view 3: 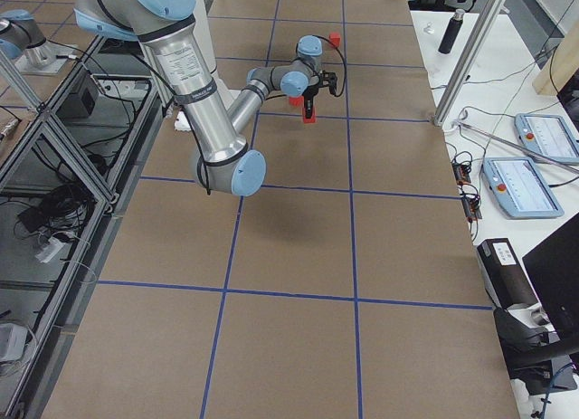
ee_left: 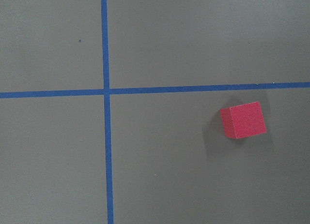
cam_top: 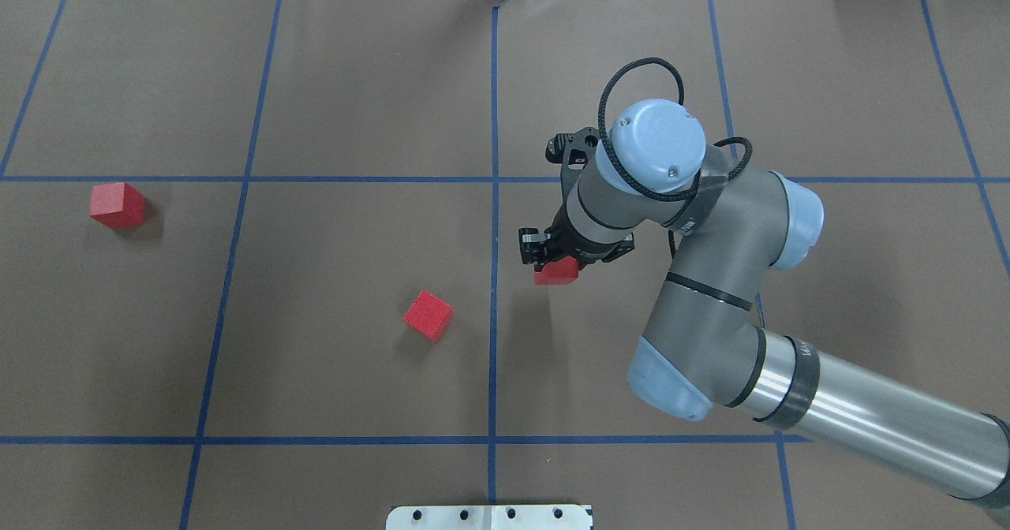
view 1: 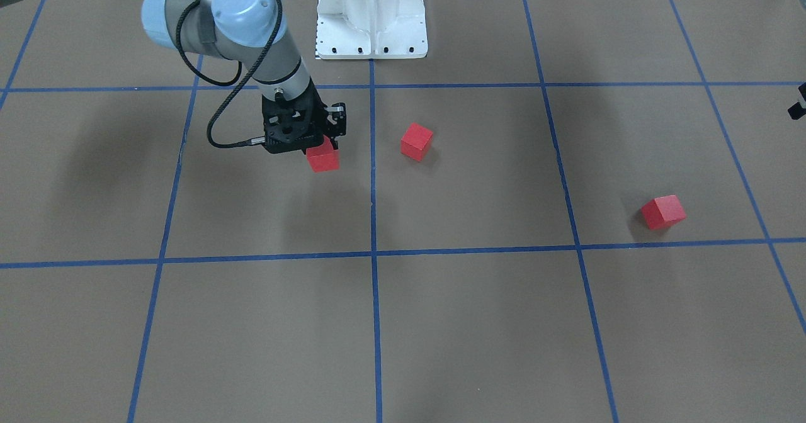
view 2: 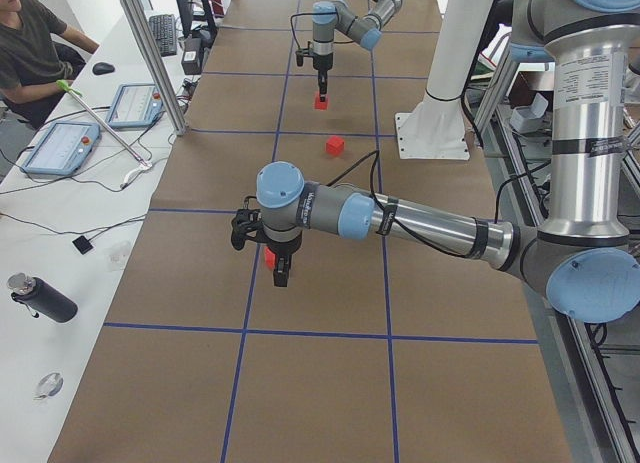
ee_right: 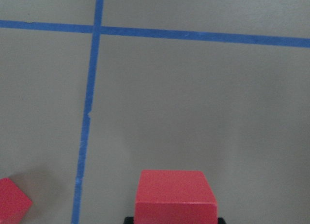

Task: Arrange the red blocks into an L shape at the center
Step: 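Carry the red cube with the right gripper beside the center red cube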

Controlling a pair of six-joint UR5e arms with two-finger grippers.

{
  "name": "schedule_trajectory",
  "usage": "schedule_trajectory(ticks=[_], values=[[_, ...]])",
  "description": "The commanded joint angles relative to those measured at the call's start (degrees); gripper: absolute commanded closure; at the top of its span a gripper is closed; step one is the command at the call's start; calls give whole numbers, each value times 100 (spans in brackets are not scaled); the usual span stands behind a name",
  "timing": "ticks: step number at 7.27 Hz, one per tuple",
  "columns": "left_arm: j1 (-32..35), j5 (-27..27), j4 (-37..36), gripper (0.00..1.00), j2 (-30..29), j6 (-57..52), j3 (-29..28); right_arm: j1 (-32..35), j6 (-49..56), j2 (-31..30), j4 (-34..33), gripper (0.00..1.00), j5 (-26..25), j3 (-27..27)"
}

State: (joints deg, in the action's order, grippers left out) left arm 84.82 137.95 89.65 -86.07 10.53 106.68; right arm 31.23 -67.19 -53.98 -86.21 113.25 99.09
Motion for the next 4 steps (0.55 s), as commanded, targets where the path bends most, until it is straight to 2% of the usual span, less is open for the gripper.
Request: schedule_trajectory(ticks=[1, 4], values=[[0, -5, -9, 0, 3, 11, -15, -266, -573, 518, -28, 100, -75, -537], [0, -5, -18, 0, 3, 125, -77, -573, -901, 564, 7, 100, -258, -724]])
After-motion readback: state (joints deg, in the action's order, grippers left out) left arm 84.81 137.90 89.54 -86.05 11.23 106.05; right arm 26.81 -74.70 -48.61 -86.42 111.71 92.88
